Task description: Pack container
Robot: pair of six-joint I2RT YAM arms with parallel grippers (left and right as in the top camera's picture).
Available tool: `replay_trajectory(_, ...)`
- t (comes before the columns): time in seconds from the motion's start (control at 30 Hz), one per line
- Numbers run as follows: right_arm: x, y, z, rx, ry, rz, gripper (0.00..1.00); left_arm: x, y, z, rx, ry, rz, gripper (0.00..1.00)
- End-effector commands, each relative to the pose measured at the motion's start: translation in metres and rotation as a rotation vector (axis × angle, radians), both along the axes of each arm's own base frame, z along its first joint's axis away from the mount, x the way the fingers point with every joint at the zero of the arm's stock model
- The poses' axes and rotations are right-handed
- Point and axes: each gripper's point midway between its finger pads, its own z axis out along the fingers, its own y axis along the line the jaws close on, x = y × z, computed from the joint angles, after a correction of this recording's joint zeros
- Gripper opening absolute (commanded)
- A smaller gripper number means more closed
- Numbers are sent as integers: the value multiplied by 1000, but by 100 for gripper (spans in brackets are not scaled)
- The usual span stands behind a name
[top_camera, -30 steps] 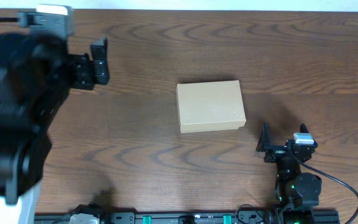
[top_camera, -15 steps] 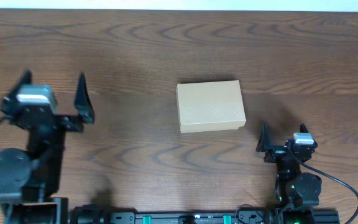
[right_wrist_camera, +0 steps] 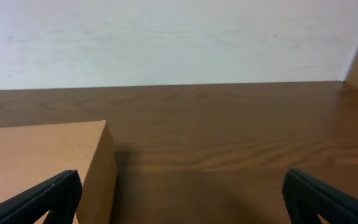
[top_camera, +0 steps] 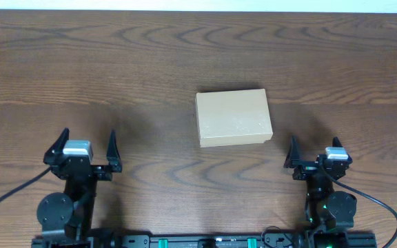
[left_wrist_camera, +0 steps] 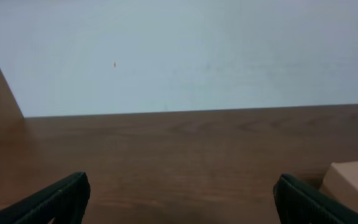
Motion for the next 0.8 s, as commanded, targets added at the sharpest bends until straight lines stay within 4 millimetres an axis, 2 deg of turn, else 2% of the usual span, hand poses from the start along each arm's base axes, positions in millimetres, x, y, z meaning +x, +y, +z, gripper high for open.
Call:
replay_trajectory(0.0, 0, -1, -1, -12, 3, -4, 99, -3, 1, -6, 13, -14, -3, 95)
replay_trajectory(0.33, 0, -1, -1, -12, 3, -4, 99, -7, 0, -37, 8, -5, -2, 95)
replay_trajectory(0.53, 0, -1, -1, -12, 3, -4, 99, -3, 1, -60, -21, 46, 0, 95)
replay_trajectory(0.77, 0, -1, -1, -12, 3, -4, 99, -3, 1, -97, -30, 156, 2, 95)
